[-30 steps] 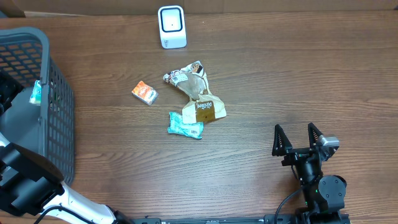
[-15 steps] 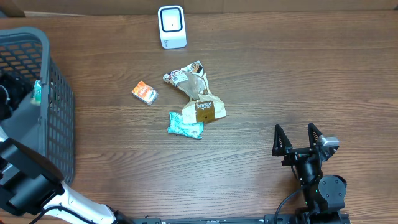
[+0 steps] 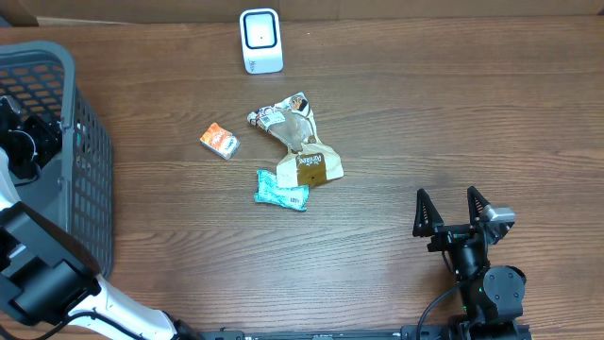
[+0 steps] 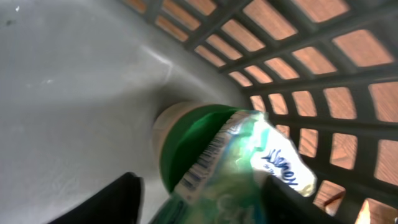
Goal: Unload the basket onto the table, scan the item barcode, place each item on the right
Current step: 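Grasp the Kleenex pack, lift it out and drop it on the table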
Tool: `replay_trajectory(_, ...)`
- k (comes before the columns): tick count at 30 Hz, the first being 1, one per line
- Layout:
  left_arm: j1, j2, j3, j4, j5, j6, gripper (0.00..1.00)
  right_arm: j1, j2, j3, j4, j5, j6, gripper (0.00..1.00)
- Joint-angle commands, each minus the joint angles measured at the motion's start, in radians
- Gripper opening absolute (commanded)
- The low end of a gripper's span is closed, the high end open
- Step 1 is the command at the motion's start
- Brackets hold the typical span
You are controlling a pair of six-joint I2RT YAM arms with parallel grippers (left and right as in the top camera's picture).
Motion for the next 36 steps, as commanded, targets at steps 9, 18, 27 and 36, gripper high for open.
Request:
replay_trajectory(9,-0.002,0.005,-0.015,-0.033,-0.033,0.010,0.04,-0.004,-0.011,-0.011,0.006,0.002,-0.001,1.00)
replay_trajectory(18,-0.002,-0.064,0.249,-0.169,0.042,-0.085,0.04,-0.004,-0.011,-0.011,0.006,0.002,-0.001,1.00)
replay_trajectory(27,-0.049,-0.282,0.531,-0.336,0.190,-0.147,0.04,-0.004,-0.011,-0.011,0.006,0.002,-0.001,1.00)
replay_trajectory(36,-0.493,-0.342,0.481,-0.544,0.153,-0.085,0.05,-0.004,-0.011,-0.011,0.006,0.002,-0.001,1.00)
